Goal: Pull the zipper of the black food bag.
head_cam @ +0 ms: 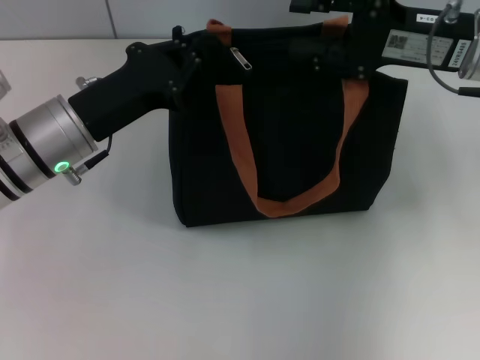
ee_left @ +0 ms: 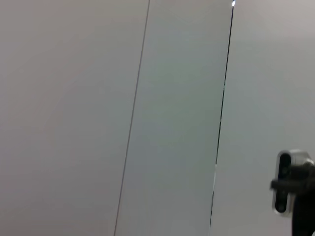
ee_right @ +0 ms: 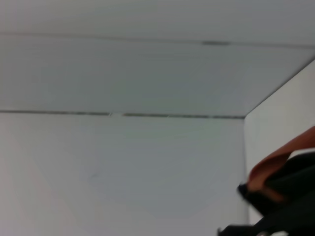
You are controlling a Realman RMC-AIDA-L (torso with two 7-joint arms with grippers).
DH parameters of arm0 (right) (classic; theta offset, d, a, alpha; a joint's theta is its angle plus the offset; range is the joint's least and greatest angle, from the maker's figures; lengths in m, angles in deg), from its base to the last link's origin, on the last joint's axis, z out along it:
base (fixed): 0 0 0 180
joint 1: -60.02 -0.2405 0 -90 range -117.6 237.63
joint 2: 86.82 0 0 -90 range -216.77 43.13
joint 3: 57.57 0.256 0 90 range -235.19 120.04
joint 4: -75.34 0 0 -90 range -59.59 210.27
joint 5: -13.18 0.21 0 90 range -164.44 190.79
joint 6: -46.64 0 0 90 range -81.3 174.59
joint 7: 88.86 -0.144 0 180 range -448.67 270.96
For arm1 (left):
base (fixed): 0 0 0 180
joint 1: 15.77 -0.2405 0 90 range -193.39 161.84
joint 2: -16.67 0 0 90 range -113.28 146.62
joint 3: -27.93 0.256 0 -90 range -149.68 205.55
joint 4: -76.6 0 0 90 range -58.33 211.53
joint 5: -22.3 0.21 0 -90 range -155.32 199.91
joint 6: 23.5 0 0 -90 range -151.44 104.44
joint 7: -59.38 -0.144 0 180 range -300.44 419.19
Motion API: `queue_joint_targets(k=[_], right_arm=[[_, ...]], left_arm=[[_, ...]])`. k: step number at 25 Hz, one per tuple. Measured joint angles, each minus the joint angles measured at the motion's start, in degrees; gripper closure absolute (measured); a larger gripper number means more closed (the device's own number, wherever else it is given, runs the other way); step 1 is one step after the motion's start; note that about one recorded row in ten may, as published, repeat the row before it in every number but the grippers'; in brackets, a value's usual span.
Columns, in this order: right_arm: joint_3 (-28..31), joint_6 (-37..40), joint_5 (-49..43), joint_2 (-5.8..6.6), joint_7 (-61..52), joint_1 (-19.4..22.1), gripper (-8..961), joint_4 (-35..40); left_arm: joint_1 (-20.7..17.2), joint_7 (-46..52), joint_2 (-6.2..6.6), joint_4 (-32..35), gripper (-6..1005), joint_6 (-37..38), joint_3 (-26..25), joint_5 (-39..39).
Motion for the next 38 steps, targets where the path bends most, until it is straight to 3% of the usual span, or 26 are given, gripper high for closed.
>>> queue_joint_targets(k=[9, 26, 38], right_arm=[[-0.5, -2.1, -0.6, -0.29, 0.4, -1.6, 359, 0.0], [-2.6, -3.8, -0.7, -2.38, 2.7, -2.5, 359, 1.4], [-3.4, -4.3, -0.7, -4.45, 13.7, -2.9, 358, 3.6]], left_arm=[[0.4, 0.0, -0.15, 0.0, 971, 0.4, -1.2, -0.1], [1.4, 0.0, -0.20, 0.1, 969, 0.8, -1.2, -0.2], [1.5, 0.2, -0.29, 0.1, 967, 1.1, -1.2, -0.3]])
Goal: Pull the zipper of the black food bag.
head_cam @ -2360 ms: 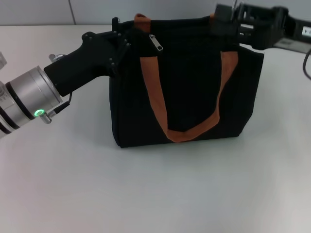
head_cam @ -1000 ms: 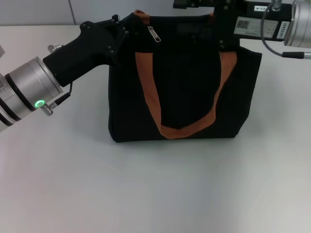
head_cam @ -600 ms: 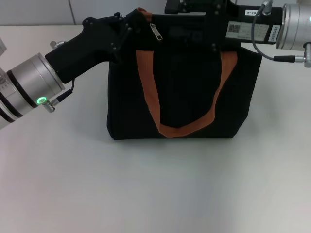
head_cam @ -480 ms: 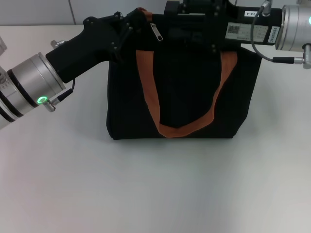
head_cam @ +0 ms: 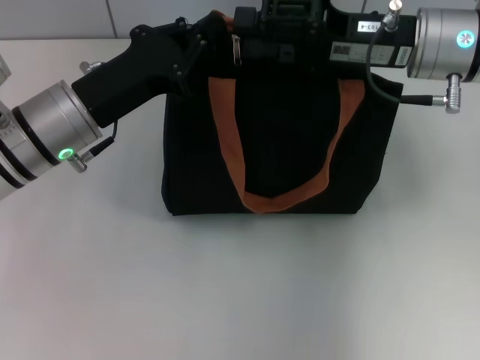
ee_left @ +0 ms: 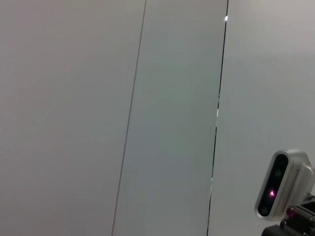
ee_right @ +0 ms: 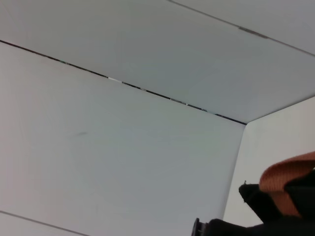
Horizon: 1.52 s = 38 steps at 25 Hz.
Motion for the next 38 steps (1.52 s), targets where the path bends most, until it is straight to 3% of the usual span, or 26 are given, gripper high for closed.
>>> queue_joint_targets(k=[8, 18, 38], right_arm=[[-0.6, -1.4, 0.0, -0.04, 1.3, 1.6, 359, 1.9], [-2.8, -0.6, 0.2, -0.37, 3.1, -0.4, 359, 2.1], [-2.8, 0.1, 0.0, -0.75, 10.7, 0.2, 386, 2.1]], left_arm=[[0.0, 0.3, 0.01, 0.0, 966, 0.2, 0.0, 0.0], [0.2, 0.3, 0.01, -0.1, 964, 0.5, 0.0, -0.1], [0.2, 0.3, 0.01, -0.1, 962, 0.5, -0.1, -0.2]])
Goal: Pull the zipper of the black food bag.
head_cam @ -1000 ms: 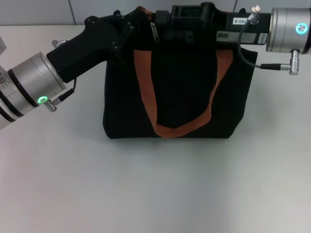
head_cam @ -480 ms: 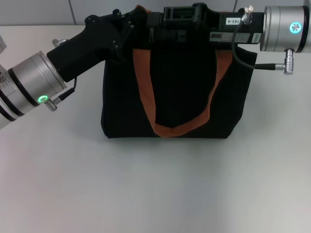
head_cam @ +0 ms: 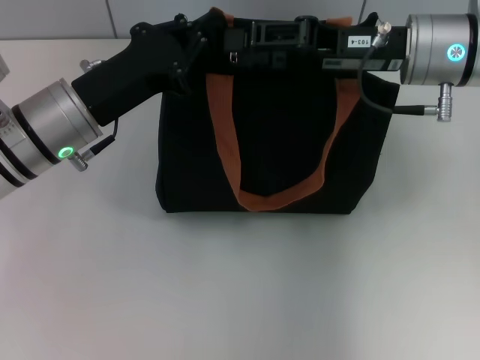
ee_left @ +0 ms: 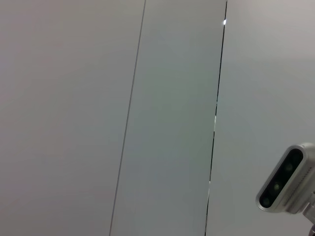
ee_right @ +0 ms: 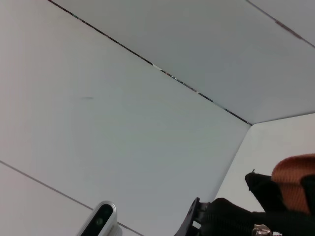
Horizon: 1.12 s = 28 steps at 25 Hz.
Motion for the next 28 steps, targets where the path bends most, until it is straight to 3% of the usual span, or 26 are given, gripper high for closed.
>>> queue_joint_targets(k=[17, 28], right_arm=[[0.6, -1.6, 0.5, -0.47, 1.1, 0.7, 475, 0.0], [0.8, -0.7, 0.9, -0.59, 0.9, 0.8, 580, 0.0]], left_arm=[[0.1, 0.0, -0.09, -0.2, 959, 0.0, -0.1, 0.0], [0.1, -0.2, -0.09, -0.4, 958, 0.1, -0.6, 0.0]])
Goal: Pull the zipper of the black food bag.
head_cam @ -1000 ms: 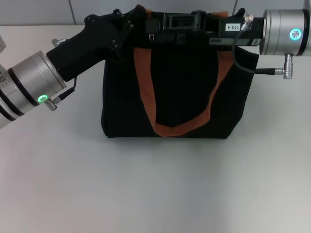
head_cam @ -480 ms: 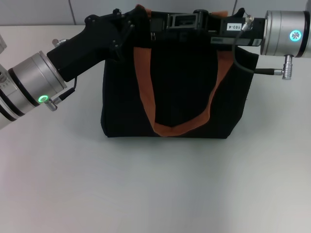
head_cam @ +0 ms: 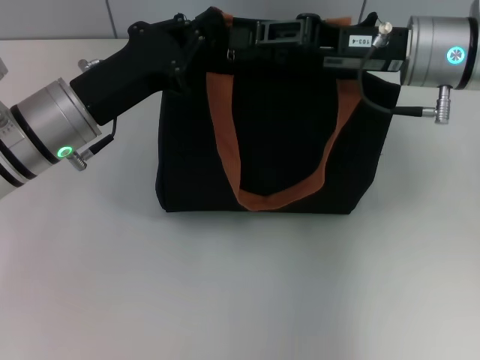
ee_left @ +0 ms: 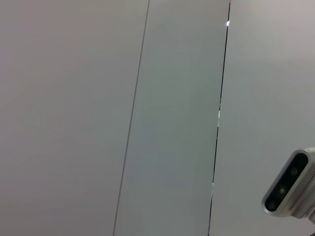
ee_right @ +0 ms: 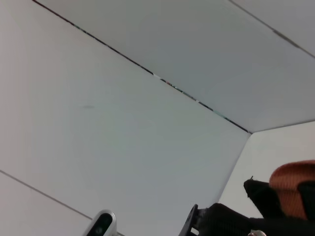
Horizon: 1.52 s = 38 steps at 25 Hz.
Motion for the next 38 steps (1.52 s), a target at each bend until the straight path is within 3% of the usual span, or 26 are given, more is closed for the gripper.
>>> queue_joint_targets(k=[12, 18, 21, 25, 27, 29, 38], right_arm=[[0.7, -0.4, 0.6, 0.00, 0.8, 1.6, 590, 0.0], [0.8, 4.4, 3.1, -0.06, 7.2, 3.7, 589, 3.4], [0.8, 5.4, 7.2, -0.59, 12.0, 7.5, 590, 6.5], [0.7, 4.7, 7.4, -1.03, 18.7, 9.5, 594, 8.1], [0.4, 4.8, 7.1, -3.02, 32.7, 11.5, 596, 10.1], [-0.2, 4.5, 7.1, -4.05, 39.8, 12.8, 598, 11.1], [-0.8, 1.7, 7.2, -4.10, 43.5, 13.5, 607, 10.2]], left_arm=[[0.1, -0.2, -0.02, -0.1, 956, 0.0, -0.1, 0.0], [0.1, -0.2, -0.08, 0.0, 956, -0.1, -0.1, 0.0], [0.2, -0.2, -0.09, 0.0, 955, -0.2, -0.2, 0.0], [0.2, -0.4, -0.08, 0.0, 955, 0.1, -0.2, 0.0], [0.2, -0.6, -0.08, 0.2, 954, 0.3, -0.2, 0.0], [0.2, -0.7, -0.08, 0.4, 954, 1.1, -0.2, 0.0], [1.4, -0.5, -0.10, 1.3, 953, 3.4, 0.0, 0.0]])
